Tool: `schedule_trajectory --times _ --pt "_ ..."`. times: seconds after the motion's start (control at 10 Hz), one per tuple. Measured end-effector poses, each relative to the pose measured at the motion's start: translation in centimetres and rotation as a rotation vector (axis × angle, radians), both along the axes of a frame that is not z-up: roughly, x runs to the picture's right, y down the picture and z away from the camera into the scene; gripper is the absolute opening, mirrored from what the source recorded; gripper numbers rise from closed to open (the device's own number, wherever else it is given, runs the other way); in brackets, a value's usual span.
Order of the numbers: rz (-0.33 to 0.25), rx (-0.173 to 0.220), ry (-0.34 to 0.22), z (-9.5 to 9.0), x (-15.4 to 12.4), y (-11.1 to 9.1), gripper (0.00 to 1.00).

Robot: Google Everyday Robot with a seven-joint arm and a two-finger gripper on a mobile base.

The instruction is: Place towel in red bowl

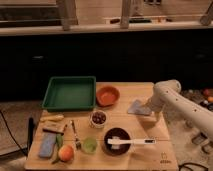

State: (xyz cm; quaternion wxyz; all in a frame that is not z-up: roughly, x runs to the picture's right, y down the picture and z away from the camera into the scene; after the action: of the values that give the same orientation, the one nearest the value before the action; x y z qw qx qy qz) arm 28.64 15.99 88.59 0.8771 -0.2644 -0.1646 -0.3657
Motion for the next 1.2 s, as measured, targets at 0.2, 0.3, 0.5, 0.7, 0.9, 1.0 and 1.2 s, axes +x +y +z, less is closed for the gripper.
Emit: schedule_trajectory --times 0.2,0.3,0.5,0.7,0.9,1.0,1.2 --pt "-0.005 -0.004 0.007 0.9 -0.8 -0.4 0.74" --pt "-0.004 -0.011 0.016 1.3 -0.8 -0.4 0.63" --pt "-0.006 -0.024 0.032 1.8 -0.8 -0.5 0.43" --pt "-0.001 -0.025 0.036 2.1 -0.9 -0.8 0.23" --pt "-0.006 -0.033 0.041 2.3 -0.9 -0.9 0.06" --pt "-0.007 -0.036 0.046 2.3 -0.6 -0.9 0.00" --pt "-0.008 -0.040 0.050 2.2 -0.1 -0.9 0.00"
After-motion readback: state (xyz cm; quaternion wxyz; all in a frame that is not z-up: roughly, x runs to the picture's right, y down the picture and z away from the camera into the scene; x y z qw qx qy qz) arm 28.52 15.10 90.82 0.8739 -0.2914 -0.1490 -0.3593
